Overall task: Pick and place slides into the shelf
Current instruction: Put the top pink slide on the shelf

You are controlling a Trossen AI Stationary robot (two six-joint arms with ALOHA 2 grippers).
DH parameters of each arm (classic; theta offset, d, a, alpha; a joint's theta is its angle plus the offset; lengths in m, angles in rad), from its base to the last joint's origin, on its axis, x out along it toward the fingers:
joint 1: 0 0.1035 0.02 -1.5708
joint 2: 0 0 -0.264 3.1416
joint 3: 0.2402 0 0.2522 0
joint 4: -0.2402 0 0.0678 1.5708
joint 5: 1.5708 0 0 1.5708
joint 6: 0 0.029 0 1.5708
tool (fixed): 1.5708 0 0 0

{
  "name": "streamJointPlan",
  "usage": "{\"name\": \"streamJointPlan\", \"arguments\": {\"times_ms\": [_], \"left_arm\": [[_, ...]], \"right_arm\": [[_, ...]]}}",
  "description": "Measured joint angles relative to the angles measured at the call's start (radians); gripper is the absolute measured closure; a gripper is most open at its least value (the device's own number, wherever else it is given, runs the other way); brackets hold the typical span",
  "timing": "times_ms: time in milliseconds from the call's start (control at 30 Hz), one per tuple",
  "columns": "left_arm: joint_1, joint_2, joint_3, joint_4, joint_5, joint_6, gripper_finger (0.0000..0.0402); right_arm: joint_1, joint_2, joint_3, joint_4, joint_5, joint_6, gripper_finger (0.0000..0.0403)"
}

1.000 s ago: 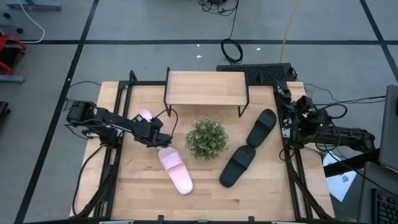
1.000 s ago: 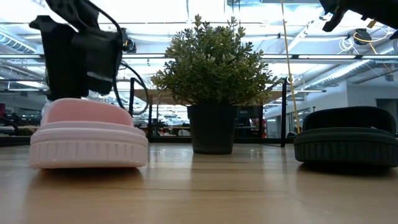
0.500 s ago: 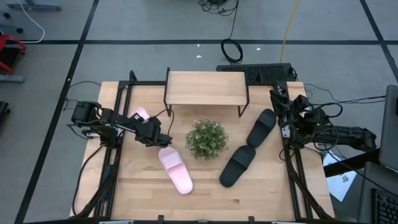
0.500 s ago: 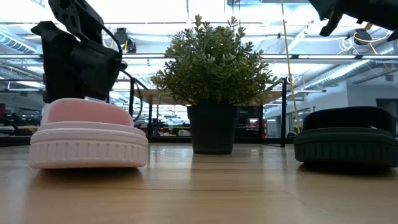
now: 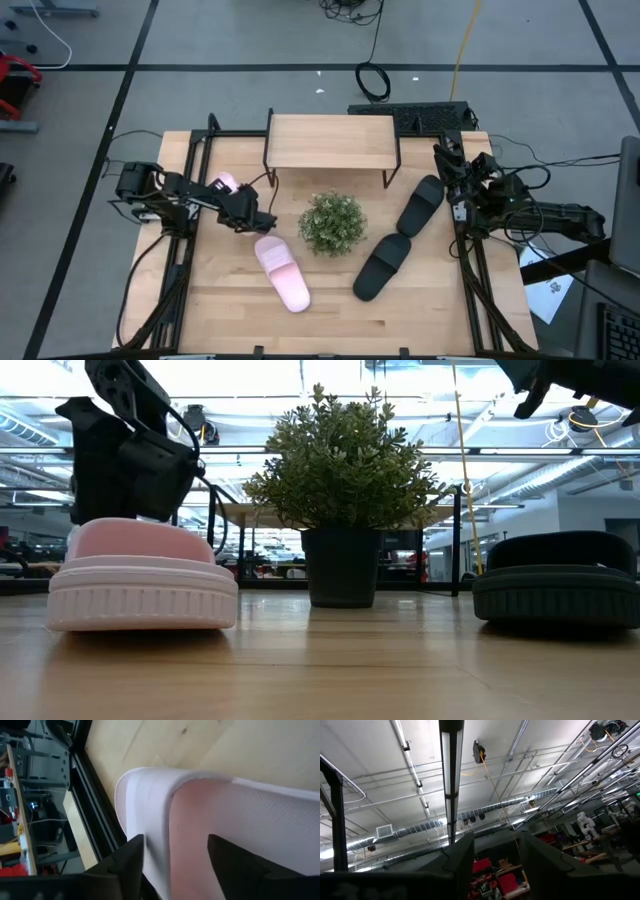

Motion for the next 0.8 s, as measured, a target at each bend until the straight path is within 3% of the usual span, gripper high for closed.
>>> {"name": "streamJointPlan", "arguments": {"times_ms": [533,800], "left_arm": [[0.045,0.0,0.001,0.013,-0.022,0.031,0.0391],[0.041,-0.001,0.013,-0.045,0.015,0.035,0.0398]], "right_arm": [[0.0,0.0,0.0,0.0,-0.003,0.003,0.0255],[0.0,0.0,0.0,0.001,-0.002,0.003,0.0255]]}}
